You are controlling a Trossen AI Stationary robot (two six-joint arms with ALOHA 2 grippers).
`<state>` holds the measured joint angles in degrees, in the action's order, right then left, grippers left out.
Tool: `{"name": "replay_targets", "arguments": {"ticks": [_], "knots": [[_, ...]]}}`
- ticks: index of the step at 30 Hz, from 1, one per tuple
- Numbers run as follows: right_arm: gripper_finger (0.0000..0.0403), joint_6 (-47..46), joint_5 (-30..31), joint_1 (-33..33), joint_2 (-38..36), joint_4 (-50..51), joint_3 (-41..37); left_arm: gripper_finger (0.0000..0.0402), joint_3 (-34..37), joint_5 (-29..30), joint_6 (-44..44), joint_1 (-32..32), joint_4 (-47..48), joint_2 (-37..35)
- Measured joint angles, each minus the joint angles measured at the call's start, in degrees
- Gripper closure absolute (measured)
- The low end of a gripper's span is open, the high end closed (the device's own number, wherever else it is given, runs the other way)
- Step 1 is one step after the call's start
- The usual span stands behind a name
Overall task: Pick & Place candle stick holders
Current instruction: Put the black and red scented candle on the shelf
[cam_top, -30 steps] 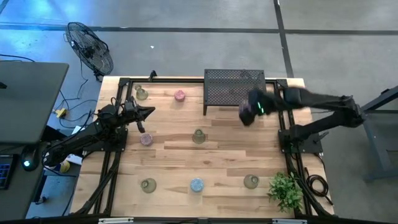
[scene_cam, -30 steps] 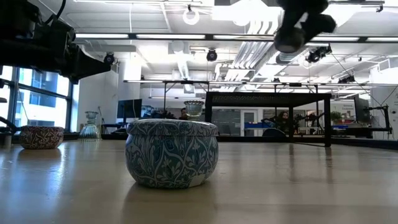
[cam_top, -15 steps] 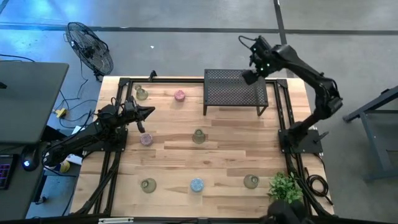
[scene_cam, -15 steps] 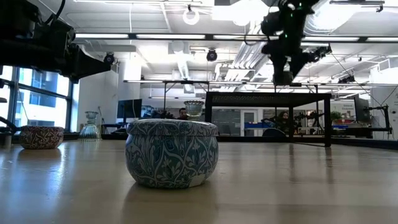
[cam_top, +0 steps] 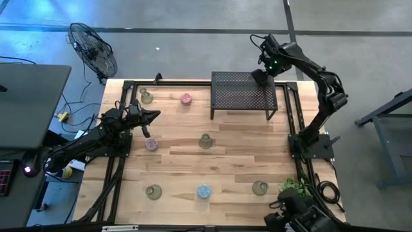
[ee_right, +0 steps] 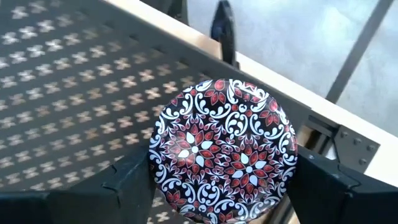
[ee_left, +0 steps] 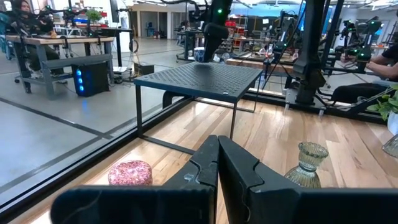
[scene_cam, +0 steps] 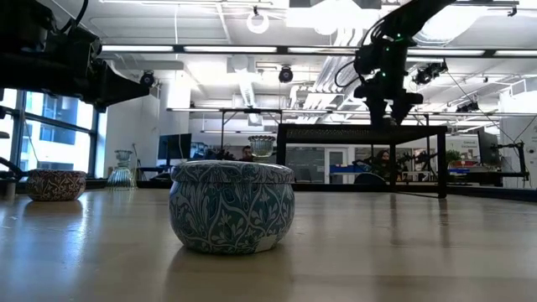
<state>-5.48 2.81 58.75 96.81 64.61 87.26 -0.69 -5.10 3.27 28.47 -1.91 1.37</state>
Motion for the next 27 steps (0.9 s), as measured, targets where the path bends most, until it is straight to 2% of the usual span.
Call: {"name": "replay_targets", "arguments": {"ticks": [21, 27], "knots": [[0.0123, -1.3, -0.2, 1.4, 0.0, 0.1, -0.1, 0.0399, 0.0, 0.0, 0.0, 0.0, 0.1, 0.0], [0.0123, -1.5, -0.5, 1.4, -0.4, -3.1, -3.8, 0.0399, 0.0, -0.2, 0.0, 0.0, 0.1, 0.0]]}}
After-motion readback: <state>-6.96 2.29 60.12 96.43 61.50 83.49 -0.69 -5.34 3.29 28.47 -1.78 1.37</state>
